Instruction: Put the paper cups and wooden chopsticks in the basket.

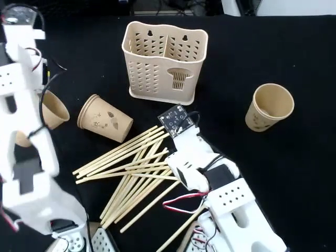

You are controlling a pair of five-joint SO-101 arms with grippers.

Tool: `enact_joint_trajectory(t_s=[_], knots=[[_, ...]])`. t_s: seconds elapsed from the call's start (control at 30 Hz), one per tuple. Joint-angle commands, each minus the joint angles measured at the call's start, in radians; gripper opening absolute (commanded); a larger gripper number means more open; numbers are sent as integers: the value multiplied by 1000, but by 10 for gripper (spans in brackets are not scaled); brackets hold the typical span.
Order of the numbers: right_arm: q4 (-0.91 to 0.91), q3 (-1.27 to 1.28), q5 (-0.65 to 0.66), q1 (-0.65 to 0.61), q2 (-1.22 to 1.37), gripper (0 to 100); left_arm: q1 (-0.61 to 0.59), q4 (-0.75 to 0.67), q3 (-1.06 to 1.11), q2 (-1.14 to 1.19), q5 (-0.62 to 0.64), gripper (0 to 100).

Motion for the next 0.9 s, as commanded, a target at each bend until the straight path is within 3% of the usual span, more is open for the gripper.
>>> enact_joint_trajectory(t_s=[0.0, 0.13, 0.4, 0.63, 0.87], knots=[[-18, -10, -31, -8, -5, 138, 30, 5, 39, -219, 74, 30], [-5, -15, -35, -6, -87, 124, 108, 5, 197, -382, 106, 30], [242, -189, -64, -14, -348, 236, 364, -120, 513, -684, 183, 30], [193, -259, -261, -14, -372, 240, 504, -465, 886, -1016, 370, 30], [69, -263, -379, -14, -372, 240, 628, -845, 1322, -1297, 390, 30]])
